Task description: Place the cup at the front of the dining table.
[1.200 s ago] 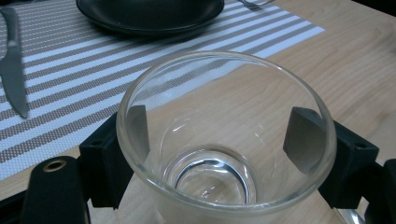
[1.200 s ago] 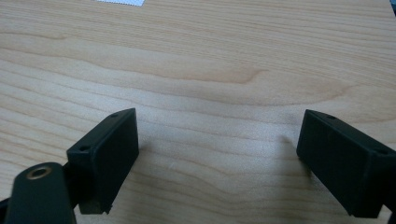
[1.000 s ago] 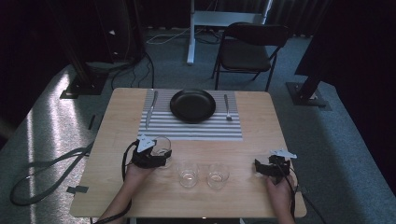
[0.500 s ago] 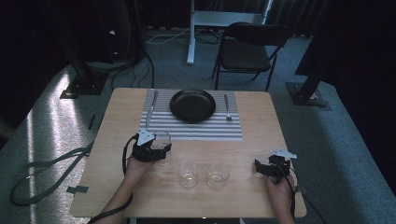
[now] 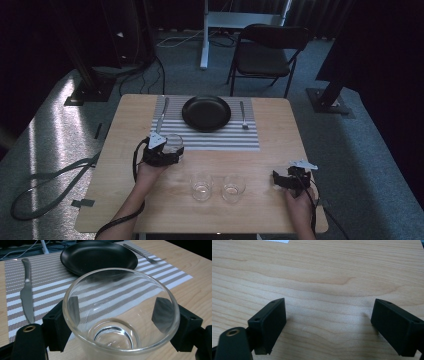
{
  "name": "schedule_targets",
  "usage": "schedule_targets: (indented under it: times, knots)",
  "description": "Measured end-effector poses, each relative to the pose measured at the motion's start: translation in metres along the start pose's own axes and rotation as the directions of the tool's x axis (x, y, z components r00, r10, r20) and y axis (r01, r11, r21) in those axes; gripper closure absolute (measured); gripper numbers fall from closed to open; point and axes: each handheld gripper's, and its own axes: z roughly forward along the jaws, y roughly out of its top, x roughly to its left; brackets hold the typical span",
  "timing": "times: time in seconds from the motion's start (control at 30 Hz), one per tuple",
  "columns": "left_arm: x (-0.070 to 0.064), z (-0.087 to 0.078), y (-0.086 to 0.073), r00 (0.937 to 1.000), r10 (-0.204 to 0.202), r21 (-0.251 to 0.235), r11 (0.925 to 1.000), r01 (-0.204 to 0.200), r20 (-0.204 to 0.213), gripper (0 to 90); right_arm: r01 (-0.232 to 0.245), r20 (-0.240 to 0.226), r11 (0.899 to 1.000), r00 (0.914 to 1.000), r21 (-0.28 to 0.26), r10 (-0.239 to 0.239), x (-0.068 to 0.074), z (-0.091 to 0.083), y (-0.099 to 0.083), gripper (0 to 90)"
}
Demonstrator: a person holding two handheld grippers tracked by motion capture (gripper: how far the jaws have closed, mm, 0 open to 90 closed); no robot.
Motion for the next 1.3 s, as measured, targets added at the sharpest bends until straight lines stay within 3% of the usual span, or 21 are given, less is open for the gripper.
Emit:
schedule_targets:
  times: [0.33,0.57,1.3]
  knots:
    - [0.003,0.009,0.007,0.9998,0.008,0.014,0.9999,-0.008,-0.018,19.7,0.0,0.0,1.0,1.0,0.0,0.0,0.0,0.0,0.0,12.2]
    - [0.008,0.016,0.011,0.9993,-0.022,0.007,0.9997,0.022,-0.029,19.7,0.0,0.0,1.0,1.0,0.0,0.0,0.0,0.0,0.0,12.2]
    - [0.016,0.039,0.024,0.9958,-0.033,0.034,0.9987,0.037,-0.085,19.7,0.0,0.0,1.0,1.0,0.0,0.0,0.0,0.0,0.0,12.2]
